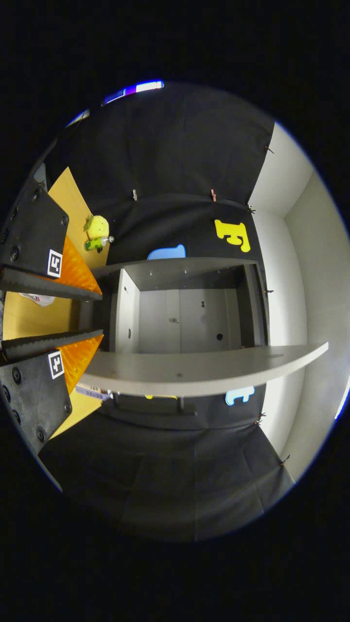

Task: Open the shoe cabinet door, grab the shoes and put them into the shoe cabinet, then close the shoe cabinet door.

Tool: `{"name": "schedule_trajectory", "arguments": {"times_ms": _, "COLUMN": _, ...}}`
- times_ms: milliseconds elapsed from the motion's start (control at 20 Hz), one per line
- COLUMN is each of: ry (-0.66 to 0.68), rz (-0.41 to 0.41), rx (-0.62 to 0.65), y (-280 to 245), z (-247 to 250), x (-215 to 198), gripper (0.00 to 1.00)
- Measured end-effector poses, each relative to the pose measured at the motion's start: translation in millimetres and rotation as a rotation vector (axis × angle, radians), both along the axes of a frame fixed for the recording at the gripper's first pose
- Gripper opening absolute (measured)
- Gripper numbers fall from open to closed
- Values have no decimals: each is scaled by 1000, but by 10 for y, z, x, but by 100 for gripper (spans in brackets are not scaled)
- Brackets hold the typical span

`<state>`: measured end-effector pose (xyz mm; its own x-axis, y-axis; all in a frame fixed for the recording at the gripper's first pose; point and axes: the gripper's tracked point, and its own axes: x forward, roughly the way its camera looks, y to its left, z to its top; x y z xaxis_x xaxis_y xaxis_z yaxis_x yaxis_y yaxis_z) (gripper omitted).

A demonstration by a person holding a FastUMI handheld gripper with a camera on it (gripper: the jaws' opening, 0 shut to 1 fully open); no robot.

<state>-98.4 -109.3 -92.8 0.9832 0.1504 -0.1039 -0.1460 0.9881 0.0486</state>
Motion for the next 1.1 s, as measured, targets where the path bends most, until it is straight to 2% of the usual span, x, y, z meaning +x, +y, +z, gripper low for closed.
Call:
{"name": "schedule_trajectory", "arguments": {"times_ms": 200, "ry": 87, "rz": 1, "rx": 37, "y": 414, "z": -662, "x": 179, "gripper": 40}}
{"name": "schedule_trajectory", "arguments": {"times_ms": 450, "ry": 223, "rz": -48, "rx": 39, "y": 701, "z": -1708, "x": 338, "gripper": 40}}
{"name": "schedule_trajectory", "arguments": {"times_ms": 950, "ry": 498, "rz": -124, "rx": 34, "y": 927, "z": -3547, "x": 392, "gripper": 37}}
{"name": "schedule_trajectory", "arguments": {"times_ms": 1100, "ry": 557, "rz": -135, "rx": 32, "y": 911, "z": -3949, "x": 428, "gripper": 37}}
